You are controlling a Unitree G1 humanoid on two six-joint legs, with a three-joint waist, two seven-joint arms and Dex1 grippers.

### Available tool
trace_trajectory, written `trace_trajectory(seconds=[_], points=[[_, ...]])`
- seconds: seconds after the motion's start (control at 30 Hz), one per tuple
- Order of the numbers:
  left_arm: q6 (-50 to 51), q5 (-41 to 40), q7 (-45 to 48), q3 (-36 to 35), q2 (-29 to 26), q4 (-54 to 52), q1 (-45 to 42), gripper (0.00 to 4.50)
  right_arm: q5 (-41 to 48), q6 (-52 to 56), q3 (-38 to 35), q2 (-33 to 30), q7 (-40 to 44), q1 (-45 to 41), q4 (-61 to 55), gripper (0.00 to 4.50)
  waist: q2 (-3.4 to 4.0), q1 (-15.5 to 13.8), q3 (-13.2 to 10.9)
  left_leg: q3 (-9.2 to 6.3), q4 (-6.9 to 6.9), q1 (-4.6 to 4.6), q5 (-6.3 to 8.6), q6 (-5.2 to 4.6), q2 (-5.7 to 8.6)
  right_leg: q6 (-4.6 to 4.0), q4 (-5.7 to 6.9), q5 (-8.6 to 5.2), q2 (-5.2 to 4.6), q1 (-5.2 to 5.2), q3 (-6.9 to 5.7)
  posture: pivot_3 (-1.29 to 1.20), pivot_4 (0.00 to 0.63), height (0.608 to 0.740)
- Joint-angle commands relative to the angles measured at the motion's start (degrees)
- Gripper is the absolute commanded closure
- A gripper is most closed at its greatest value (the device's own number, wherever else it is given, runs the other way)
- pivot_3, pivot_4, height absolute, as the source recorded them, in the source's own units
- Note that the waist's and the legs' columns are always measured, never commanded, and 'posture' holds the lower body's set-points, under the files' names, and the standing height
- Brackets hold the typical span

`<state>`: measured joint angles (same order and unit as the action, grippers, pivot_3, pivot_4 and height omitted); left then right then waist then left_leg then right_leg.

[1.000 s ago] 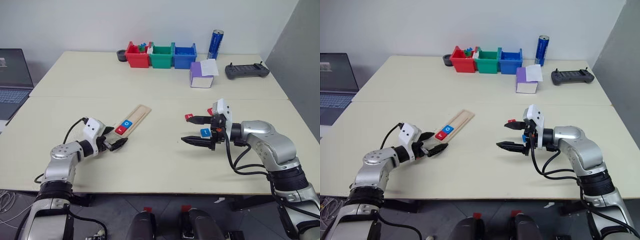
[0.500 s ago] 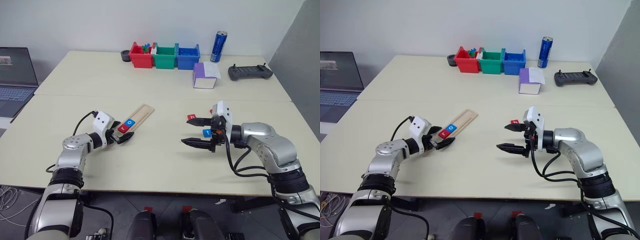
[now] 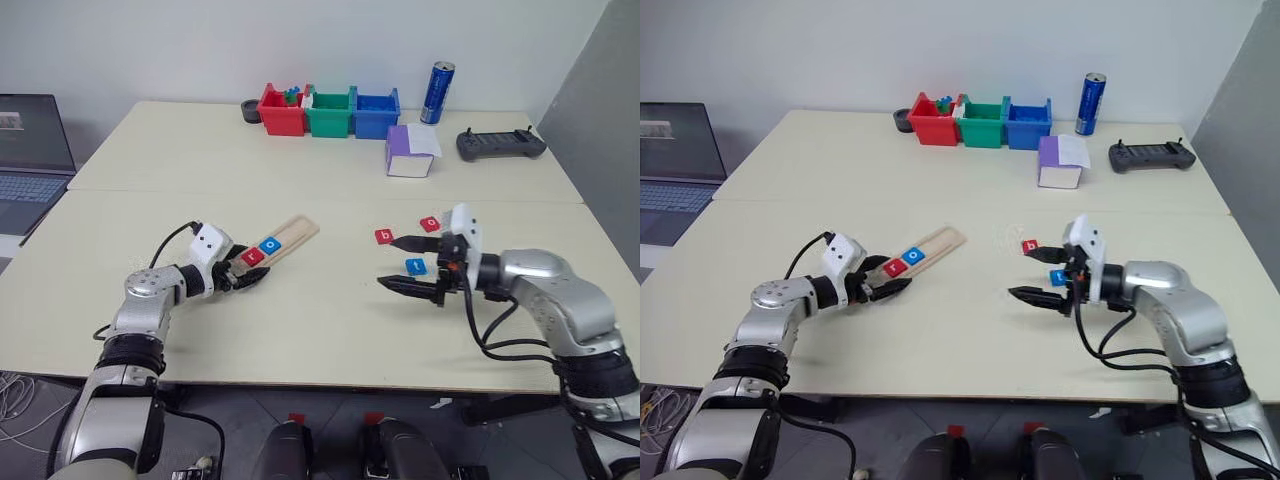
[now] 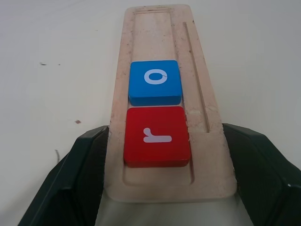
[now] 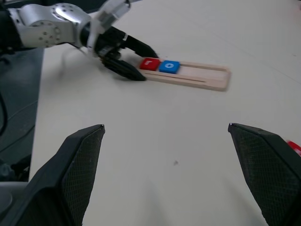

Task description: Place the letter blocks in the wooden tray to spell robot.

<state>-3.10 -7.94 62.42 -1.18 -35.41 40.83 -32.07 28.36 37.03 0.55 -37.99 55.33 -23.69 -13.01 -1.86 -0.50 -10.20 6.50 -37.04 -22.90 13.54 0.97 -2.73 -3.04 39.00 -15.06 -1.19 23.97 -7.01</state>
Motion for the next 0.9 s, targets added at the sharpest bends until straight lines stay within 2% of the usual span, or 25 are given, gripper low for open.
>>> trace_trajectory(seconds=[0.03,0.17,0.37,0.63,0.9], points=[[-2.56,-0.42,11.02,4.51,-0.58,-3.77,2.38,1.12,1.93,0.89,-4.87,-2.92,-0.57,3.59,-4.56,0.00,0.00,-0.12,0.00,0.00,0.00,0.00,0.00,0.00,0.00,0.00,0.00,0.00,0.00,0.00,0.00,0.00,0.150,0.740],[-4.85,-0.72,18.12,7.04,-0.34,-5.64,2.89,1.12,2.72,1.79,-7.44,-4.88,-1.30,8.14,-7.59,0.00,0.00,-0.52,0.00,-0.02,-0.01,-0.01,0.09,-0.15,0.01,0.00,0.00,0.00,0.00,0.00,0.00,0.00,0.150,0.740],[-7.85,0.89,23.14,10.87,1.86,-3.34,0.30,1.12,4.04,3.56,-9.04,-4.93,-3.96,11.90,-12.15,0.00,-0.01,-0.81,0.01,-0.06,0.00,-0.01,0.11,-0.19,0.02,0.03,0.00,-0.01,0.03,0.00,-0.03,0.00,0.150,0.740],[-7.89,1.17,24.95,13.16,4.93,-3.78,-3.04,1.12,3.93,4.21,-9.02,-4.72,-6.51,13.54,-14.12,0.00,-0.05,-0.82,0.01,-0.06,-0.02,-0.09,0.14,-0.25,0.09,0.12,-0.09,0.03,0.02,0.00,-0.02,0.00,0.150,0.740],[-4.49,3.78,22.08,14.52,3.20,-7.67,-1.98,1.12,4.03,3.80,-8.79,-4.82,-6.79,13.22,-13.62,0.00,-0.06,-0.80,0.00,-0.07,0.00,-0.09,0.15,-0.26,0.07,0.14,-0.09,0.03,0.03,0.01,-0.02,0.00,0.150,0.740]])
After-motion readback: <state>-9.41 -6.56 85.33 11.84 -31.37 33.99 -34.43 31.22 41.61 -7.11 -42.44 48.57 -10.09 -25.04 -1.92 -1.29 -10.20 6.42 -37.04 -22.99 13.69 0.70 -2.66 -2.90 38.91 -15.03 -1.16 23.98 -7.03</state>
